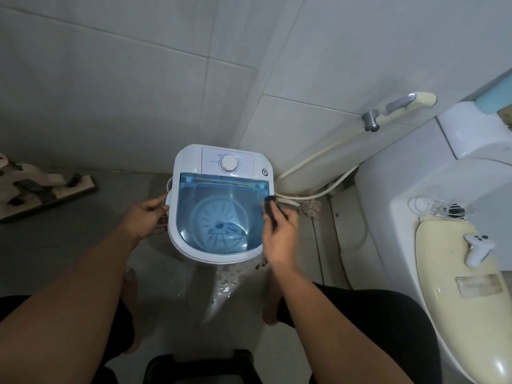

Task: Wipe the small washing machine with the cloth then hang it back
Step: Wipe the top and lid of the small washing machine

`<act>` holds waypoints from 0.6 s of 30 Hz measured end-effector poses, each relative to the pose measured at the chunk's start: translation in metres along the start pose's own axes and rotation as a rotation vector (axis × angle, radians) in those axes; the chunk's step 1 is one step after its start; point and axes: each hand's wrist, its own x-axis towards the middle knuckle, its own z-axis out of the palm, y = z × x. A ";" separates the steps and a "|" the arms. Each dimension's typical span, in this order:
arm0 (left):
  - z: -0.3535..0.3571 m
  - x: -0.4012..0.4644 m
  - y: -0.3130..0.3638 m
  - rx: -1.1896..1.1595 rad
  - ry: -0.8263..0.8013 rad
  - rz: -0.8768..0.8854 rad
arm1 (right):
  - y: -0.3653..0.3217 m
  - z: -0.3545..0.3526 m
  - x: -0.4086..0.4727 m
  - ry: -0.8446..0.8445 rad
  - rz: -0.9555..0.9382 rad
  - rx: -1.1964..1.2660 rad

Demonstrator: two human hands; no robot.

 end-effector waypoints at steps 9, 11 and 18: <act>-0.002 0.004 -0.004 0.000 0.008 0.010 | 0.001 0.009 -0.096 0.051 -0.070 -0.066; -0.002 0.004 -0.004 0.002 0.005 0.015 | 0.004 0.003 -0.109 -0.066 -0.211 -0.020; 0.000 0.004 -0.003 0.003 0.006 0.014 | 0.026 -0.016 -0.027 0.087 0.006 0.128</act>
